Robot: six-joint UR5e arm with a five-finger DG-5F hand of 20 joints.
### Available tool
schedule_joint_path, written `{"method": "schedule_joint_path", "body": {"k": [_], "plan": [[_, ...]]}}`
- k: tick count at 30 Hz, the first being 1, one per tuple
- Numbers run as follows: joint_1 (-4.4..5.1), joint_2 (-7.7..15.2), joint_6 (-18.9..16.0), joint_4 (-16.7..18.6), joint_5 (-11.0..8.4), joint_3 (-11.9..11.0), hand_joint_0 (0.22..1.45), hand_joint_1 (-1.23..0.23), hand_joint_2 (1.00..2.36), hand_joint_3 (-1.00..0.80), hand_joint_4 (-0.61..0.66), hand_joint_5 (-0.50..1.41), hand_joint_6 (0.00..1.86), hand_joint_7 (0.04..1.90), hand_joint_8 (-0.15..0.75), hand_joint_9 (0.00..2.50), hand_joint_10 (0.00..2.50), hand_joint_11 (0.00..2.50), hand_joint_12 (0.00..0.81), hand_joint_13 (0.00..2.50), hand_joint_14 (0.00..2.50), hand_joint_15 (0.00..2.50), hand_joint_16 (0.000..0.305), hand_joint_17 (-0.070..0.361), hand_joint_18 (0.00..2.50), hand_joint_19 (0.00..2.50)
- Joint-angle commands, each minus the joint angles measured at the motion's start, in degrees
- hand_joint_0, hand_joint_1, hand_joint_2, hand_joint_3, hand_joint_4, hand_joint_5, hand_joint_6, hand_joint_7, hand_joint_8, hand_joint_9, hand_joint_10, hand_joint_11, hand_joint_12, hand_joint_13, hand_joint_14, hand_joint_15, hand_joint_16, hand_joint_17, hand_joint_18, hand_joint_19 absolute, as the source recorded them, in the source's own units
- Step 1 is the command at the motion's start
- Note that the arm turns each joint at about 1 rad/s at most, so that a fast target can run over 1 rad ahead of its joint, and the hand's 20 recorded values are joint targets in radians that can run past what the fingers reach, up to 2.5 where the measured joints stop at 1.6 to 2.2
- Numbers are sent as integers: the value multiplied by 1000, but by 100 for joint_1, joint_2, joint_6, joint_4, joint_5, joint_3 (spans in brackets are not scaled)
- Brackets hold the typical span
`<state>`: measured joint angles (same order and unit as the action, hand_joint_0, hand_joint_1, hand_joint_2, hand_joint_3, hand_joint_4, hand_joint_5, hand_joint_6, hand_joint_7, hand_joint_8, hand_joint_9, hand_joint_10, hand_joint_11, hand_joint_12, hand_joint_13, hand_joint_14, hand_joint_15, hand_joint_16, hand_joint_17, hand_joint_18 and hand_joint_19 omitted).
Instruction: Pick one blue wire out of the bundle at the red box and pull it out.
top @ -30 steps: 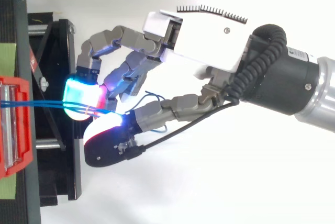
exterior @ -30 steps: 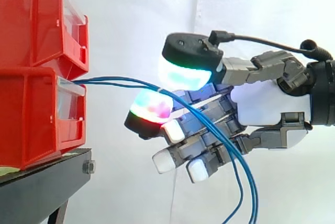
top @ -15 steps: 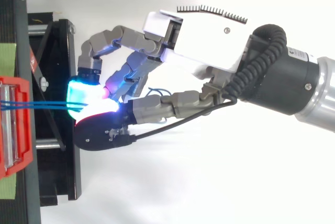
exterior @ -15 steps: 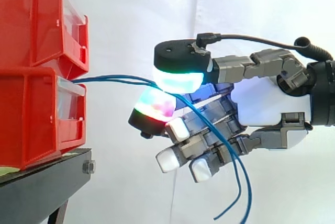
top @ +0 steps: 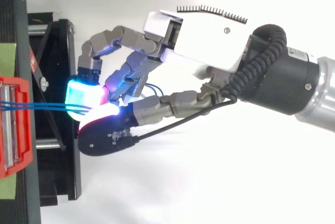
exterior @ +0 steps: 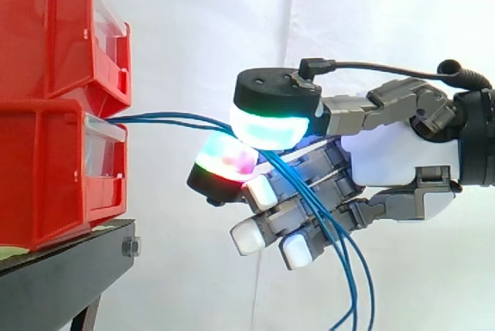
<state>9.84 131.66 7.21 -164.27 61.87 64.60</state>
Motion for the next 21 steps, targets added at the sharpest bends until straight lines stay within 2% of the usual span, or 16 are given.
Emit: {"method": "schedule_joint_path", "body": {"k": [1,4,7,10,14,21], "plan": [[0,0,0,0,0,0,748,-910,1000,-500,261,-225,898,1027,390,849,16,754,471,896,15,467,61,137,931,517],[0,0,0,0,0,0,713,-890,1000,-500,267,-216,895,1040,397,883,18,759,470,904,15,470,60,136,937,533],[0,0,0,-9,0,0,602,-809,1000,-500,273,-207,888,1044,409,921,18,755,481,923,16,481,61,137,933,568],[0,0,0,9,0,0,574,-737,1000,-500,284,-194,879,1077,430,974,18,757,487,943,16,491,62,140,952,586],[0,0,0,0,0,0,618,-703,1010,-379,265,-185,885,1107,432,1006,18,760,489,963,15,488,61,138,961,589],[0,0,0,0,0,0,642,-792,1021,-186,170,-187,908,1167,441,1013,19,774,491,975,16,486,61,137,976,579]]}}
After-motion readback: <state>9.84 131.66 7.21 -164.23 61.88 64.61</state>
